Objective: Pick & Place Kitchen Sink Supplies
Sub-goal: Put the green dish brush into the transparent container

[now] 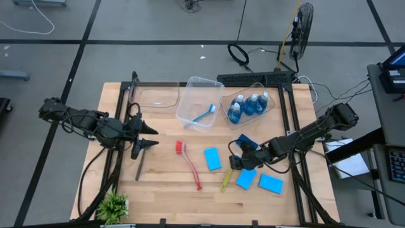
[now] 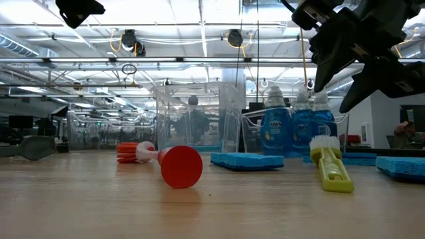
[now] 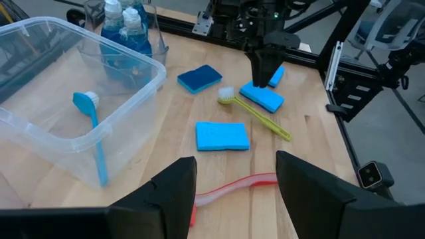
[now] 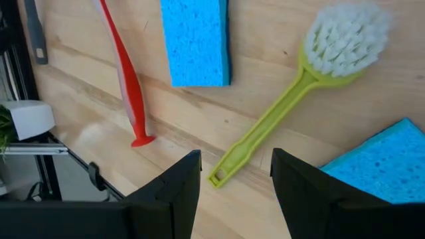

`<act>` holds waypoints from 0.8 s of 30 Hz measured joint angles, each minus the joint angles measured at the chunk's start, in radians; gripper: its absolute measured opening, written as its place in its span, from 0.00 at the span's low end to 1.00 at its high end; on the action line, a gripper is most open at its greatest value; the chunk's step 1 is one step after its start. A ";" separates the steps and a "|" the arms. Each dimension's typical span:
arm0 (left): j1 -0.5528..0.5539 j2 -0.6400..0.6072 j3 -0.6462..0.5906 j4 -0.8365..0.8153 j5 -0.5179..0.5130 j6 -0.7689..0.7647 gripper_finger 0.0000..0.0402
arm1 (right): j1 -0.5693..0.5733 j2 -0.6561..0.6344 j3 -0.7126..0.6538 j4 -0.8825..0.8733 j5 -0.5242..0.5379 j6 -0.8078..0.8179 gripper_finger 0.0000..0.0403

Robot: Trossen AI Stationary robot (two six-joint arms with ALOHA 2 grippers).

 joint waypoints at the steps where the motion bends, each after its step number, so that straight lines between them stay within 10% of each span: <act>1: 0.000 0.000 0.000 0.000 0.000 0.002 0.52 | 0.000 0.000 0.000 0.000 0.000 -0.003 0.42; 24: 0.000 0.000 0.001 0.000 0.011 0.005 0.52 | 0.009 -0.001 0.000 0.118 0.113 -0.056 0.42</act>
